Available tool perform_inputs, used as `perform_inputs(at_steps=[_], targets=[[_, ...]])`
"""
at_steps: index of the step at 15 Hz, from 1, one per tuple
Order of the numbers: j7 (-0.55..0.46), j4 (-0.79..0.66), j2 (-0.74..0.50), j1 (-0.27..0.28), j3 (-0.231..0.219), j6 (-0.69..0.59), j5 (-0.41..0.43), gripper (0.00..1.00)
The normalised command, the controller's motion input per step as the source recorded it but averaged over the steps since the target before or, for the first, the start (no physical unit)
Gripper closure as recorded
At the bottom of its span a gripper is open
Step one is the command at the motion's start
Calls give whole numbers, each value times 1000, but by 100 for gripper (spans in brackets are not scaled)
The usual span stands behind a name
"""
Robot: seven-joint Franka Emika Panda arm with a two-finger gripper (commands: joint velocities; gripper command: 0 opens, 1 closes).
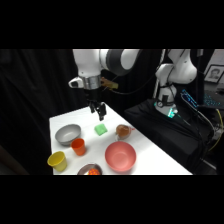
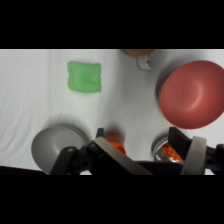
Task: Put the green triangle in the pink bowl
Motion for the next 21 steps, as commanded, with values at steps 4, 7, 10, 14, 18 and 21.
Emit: perform_inputs(at_steps=[4,7,10,14,18,21], targets=[[-19,-35,-42,-61,12,49,26,0],[-86,-93,-99,-110,-27,100,83,0],[-134,-93,-78,-121,-48,146,101,0],[-224,-114,-37,-122,-47,211,135,0],[-335,-153,-21,-116,-29,276,165,0],[-307,-121,57,-95,-20,294,144,0]])
